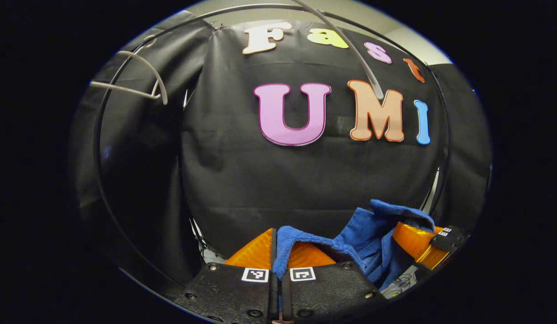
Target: Grasp the clothes on the hanger with both hands and then place them into the laundry hamper below.
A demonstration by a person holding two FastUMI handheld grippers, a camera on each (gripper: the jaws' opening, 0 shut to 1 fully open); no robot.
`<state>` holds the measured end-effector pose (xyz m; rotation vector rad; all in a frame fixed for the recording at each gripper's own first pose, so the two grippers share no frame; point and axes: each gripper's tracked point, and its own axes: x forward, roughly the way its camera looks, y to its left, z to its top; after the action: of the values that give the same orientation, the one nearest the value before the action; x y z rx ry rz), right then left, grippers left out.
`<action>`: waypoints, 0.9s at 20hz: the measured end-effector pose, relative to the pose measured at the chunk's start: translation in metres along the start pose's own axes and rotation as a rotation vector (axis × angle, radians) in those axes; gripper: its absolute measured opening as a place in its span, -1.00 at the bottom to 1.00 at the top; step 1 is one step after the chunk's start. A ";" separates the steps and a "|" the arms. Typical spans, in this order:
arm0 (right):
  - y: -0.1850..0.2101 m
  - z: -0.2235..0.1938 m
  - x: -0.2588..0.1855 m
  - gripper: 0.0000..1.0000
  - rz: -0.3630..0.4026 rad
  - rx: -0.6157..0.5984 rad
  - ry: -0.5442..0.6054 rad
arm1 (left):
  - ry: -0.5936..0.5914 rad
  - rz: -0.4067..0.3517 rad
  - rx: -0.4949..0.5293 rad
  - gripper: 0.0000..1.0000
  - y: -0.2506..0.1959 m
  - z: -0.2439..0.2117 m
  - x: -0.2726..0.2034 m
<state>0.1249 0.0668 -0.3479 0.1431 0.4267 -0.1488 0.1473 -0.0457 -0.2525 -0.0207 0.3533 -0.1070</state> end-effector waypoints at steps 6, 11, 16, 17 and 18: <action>-0.008 -0.066 0.014 -0.97 -0.007 0.015 0.101 | 0.115 0.009 -0.025 -0.94 -0.001 -0.072 0.024; -0.025 -0.105 0.025 -0.97 -0.040 -0.001 0.147 | 0.217 0.021 -0.009 -0.93 0.003 -0.131 0.040; -0.029 -0.158 0.032 -0.96 -0.061 0.005 0.222 | 0.363 0.003 0.019 -0.94 0.002 -0.208 0.047; -0.033 -0.170 0.034 -0.96 -0.066 0.011 0.241 | 0.389 -0.004 0.011 -0.93 0.000 -0.219 0.046; -0.034 -0.179 0.033 -0.96 -0.073 0.016 0.257 | 0.416 -0.011 0.010 -0.92 -0.002 -0.230 0.043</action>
<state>0.0769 0.0597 -0.5271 0.1636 0.6879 -0.2064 0.1069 -0.0522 -0.4832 0.0104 0.7685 -0.1236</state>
